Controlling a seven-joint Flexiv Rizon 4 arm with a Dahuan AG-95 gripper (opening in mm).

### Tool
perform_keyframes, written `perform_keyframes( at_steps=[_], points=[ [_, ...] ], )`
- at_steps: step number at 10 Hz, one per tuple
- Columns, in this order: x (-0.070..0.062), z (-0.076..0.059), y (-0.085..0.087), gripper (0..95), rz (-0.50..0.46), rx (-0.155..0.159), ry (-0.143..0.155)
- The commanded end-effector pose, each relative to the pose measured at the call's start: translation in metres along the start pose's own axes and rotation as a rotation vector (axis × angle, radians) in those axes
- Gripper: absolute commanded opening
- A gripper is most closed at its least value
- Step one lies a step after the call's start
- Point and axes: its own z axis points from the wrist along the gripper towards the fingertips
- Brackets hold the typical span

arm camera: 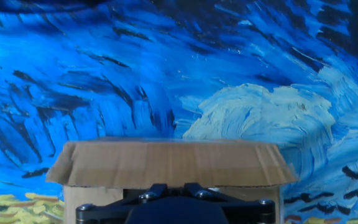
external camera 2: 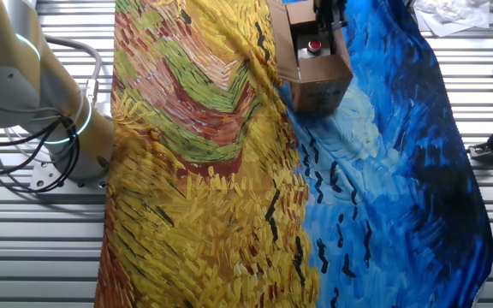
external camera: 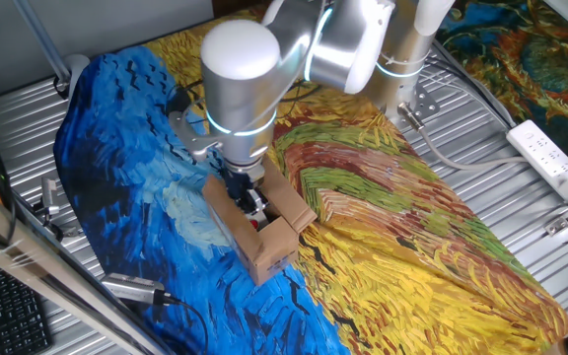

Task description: Open a box

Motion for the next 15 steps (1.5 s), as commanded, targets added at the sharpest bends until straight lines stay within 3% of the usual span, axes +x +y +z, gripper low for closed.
perform_keyframes(
  at_steps=[1,3,6,15],
  points=[
    [-0.003,-0.001,-0.001,0.0,0.0,-0.002,0.003],
    [-0.015,-0.004,-0.005,0.0,-0.004,-0.006,0.009],
    [-0.021,-0.006,-0.009,0.0,-0.008,-0.013,0.012],
    [-0.026,-0.008,-0.011,0.0,-0.007,-0.017,0.015]
  ],
)
